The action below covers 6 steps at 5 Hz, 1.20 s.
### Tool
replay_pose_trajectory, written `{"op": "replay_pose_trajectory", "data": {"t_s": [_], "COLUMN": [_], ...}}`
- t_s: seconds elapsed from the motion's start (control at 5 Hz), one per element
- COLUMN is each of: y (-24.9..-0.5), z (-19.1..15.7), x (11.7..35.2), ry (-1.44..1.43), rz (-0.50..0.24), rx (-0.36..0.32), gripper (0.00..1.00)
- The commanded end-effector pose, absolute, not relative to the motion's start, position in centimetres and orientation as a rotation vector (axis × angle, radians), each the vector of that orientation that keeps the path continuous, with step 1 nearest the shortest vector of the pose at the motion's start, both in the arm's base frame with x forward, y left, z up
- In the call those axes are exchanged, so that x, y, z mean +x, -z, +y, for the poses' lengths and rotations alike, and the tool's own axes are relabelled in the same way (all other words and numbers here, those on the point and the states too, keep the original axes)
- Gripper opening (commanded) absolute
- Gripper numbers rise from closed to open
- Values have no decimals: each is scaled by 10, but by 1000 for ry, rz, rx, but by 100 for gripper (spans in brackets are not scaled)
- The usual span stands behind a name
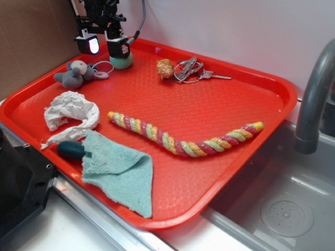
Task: Grab the gray animal.
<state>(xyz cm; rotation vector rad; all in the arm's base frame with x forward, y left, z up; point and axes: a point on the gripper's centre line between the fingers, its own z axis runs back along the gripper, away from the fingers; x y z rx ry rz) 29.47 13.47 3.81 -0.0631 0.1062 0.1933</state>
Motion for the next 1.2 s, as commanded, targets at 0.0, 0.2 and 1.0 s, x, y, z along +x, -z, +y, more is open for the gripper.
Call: {"op": "replay_pose_trajectory", "data": {"t_s": [0.0, 0.2, 1.0], "y": [-118, -125, -61], "z": [91, 85, 130], "x": [242, 219, 213], "ry": [8, 34, 241], "rz": [-70, -56, -70], "rx": [0, 13, 21], "gripper": [100, 100, 100]}}
